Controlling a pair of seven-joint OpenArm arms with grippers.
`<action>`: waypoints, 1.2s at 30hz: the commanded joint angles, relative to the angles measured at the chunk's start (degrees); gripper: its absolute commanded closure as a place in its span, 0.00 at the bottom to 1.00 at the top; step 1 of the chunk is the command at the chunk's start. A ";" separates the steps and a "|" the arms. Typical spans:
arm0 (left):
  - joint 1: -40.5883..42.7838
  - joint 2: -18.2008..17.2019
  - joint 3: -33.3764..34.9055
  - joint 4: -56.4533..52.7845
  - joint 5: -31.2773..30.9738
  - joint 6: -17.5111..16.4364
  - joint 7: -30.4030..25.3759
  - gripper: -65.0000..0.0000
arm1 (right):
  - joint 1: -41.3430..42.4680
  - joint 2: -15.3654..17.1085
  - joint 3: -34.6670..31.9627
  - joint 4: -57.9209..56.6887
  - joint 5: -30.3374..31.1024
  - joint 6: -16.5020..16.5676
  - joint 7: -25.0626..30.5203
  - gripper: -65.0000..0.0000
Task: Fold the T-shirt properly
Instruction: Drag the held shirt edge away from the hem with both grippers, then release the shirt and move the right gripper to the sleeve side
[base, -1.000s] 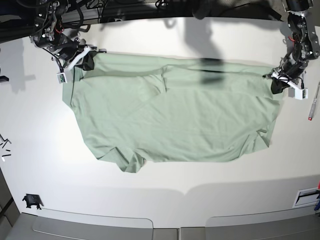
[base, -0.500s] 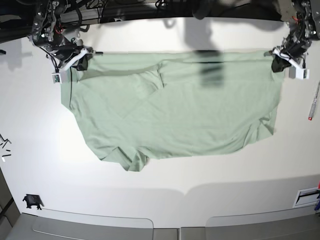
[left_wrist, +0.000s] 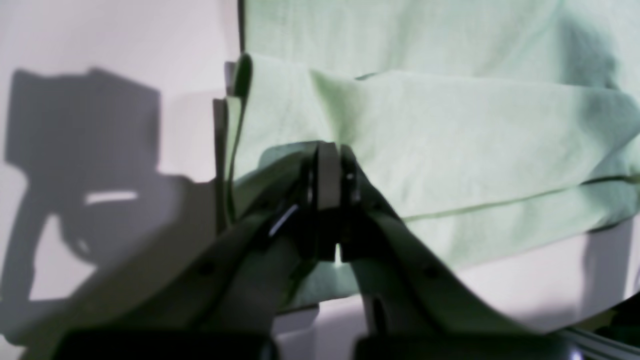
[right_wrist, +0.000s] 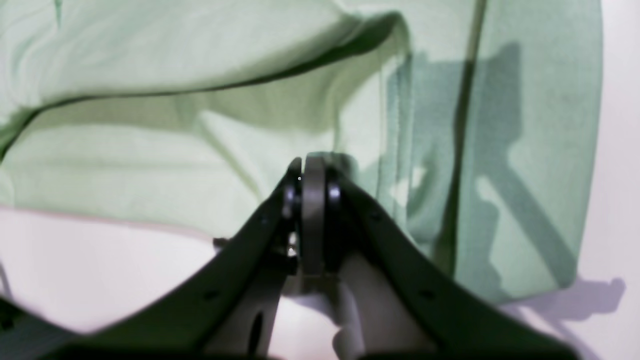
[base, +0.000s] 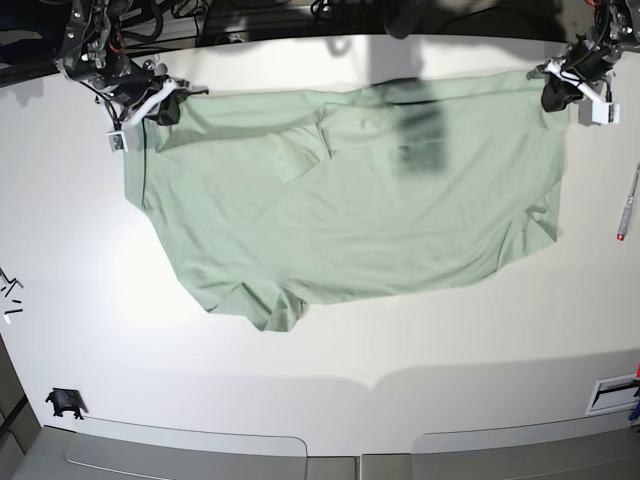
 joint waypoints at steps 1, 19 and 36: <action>2.80 -0.04 -0.26 -1.38 7.89 3.52 9.94 1.00 | -0.87 0.70 0.20 0.44 -1.99 0.09 -2.14 1.00; 5.88 -0.02 -1.60 -1.38 7.87 3.50 9.81 1.00 | -3.32 3.78 3.87 0.44 0.50 0.07 -6.82 1.00; 5.75 -0.04 -1.60 13.44 8.13 3.52 8.13 0.96 | -3.21 3.74 14.12 14.12 10.84 0.07 -7.15 0.98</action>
